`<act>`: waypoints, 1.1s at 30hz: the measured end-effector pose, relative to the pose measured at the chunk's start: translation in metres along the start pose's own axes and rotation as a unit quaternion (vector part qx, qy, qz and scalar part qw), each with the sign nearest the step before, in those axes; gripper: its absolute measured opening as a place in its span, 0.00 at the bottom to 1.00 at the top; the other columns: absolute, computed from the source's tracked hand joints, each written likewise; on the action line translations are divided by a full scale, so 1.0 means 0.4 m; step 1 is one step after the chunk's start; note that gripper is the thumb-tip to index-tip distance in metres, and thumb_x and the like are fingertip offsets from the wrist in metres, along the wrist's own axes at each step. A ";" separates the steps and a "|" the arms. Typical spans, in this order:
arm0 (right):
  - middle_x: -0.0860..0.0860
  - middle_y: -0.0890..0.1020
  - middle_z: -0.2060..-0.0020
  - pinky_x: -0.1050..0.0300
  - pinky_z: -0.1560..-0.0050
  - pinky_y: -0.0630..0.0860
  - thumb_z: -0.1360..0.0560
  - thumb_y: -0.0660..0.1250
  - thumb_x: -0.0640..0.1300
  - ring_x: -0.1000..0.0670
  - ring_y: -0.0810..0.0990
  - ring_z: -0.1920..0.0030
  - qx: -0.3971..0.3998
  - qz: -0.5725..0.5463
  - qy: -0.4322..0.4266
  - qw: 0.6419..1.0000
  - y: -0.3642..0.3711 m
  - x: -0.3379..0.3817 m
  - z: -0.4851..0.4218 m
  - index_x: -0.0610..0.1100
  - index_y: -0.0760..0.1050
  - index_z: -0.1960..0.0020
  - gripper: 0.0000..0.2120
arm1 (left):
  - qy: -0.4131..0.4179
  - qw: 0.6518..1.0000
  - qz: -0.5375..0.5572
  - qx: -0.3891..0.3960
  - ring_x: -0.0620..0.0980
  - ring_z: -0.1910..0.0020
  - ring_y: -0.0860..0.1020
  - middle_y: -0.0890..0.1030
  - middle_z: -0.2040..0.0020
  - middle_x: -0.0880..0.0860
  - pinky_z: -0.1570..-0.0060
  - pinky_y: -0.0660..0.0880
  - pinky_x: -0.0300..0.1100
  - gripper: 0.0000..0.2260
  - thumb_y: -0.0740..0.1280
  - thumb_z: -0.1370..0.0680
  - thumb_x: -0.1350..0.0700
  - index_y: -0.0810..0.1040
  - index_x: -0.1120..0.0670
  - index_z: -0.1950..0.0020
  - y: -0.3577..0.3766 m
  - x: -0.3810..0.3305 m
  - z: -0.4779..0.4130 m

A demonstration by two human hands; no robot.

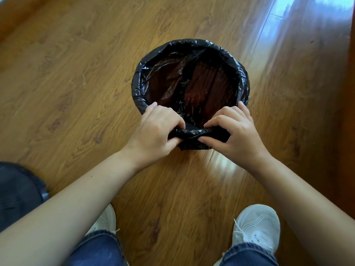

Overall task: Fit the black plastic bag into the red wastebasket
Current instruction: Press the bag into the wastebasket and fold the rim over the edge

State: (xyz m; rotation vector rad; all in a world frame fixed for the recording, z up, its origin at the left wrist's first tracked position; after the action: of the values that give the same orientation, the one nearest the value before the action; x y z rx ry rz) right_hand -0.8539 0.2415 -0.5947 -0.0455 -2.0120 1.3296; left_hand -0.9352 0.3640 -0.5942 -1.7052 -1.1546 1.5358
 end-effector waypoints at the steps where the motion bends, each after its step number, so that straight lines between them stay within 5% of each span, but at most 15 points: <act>1: 0.48 0.78 0.61 0.46 0.30 0.50 0.35 0.74 0.46 0.48 0.75 0.55 0.001 0.006 0.000 1.000 0.001 -0.001 0.000 0.43 0.79 0.57 0.10 | 0.002 1.000 0.004 0.004 0.48 0.54 0.72 0.77 0.58 0.50 0.34 0.52 0.50 0.09 0.73 0.33 0.59 0.76 0.54 0.56 -0.001 -0.002 0.001; 7: 0.47 0.78 0.64 0.48 0.32 0.52 0.35 0.73 0.43 0.46 0.75 0.58 -0.034 0.043 0.018 0.998 0.014 0.000 -0.008 0.42 0.77 0.62 0.06 | -0.008 1.000 0.022 -0.006 0.49 0.51 0.74 0.79 0.56 0.50 0.34 0.52 0.52 0.15 0.73 0.34 0.47 0.77 0.54 0.54 -0.002 -0.020 -0.002; 18: 0.47 0.78 0.60 0.39 0.31 0.48 0.36 0.73 0.50 0.46 0.75 0.53 -0.016 0.045 -0.012 0.999 -0.005 0.004 0.008 0.41 0.77 0.56 0.14 | -0.038 0.998 -0.024 -0.032 0.53 0.60 0.75 0.78 0.65 0.52 0.41 0.63 0.52 0.06 0.71 0.34 0.60 0.76 0.57 0.62 0.014 -0.015 -0.010; 22: 0.46 0.78 0.61 0.42 0.31 0.48 0.35 0.74 0.44 0.45 0.75 0.54 -0.025 0.065 -0.004 0.998 -0.004 -0.008 0.002 0.41 0.77 0.59 0.10 | -0.037 0.999 -0.021 -0.025 0.54 0.60 0.75 0.78 0.64 0.52 0.42 0.63 0.52 0.04 0.69 0.35 0.59 0.76 0.56 0.62 0.013 -0.013 -0.011; 27: 0.47 0.78 0.65 0.44 0.33 0.52 0.35 0.72 0.40 0.44 0.76 0.58 -0.049 0.074 0.018 0.996 0.015 -0.004 -0.005 0.40 0.77 0.63 0.05 | -0.031 0.999 0.000 -0.031 0.48 0.54 0.72 0.77 0.59 0.51 0.36 0.58 0.57 0.13 0.74 0.34 0.51 0.76 0.56 0.56 0.002 -0.022 -0.008; 33: 0.46 0.78 0.66 0.51 0.43 0.64 0.34 0.70 0.42 0.45 0.75 0.62 -0.076 0.066 0.021 0.995 0.018 0.026 0.002 0.40 0.77 0.63 0.05 | -0.031 0.999 0.005 -0.018 0.52 0.56 0.74 0.78 0.60 0.51 0.36 0.58 0.59 0.05 0.71 0.31 0.59 0.78 0.56 0.56 0.020 -0.044 -0.015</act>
State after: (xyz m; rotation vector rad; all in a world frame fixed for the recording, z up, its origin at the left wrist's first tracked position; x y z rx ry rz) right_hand -0.8647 0.2484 -0.5951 -0.2788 -2.1003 1.2420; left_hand -0.9272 0.3456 -0.5913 -1.6991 -1.2128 1.5934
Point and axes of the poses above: each hand's wrist, its own z-axis away from the middle knuckle, its own y-axis out of the palm, x = y × z, the point moved 7 cm from there along -z, towards the middle knuckle
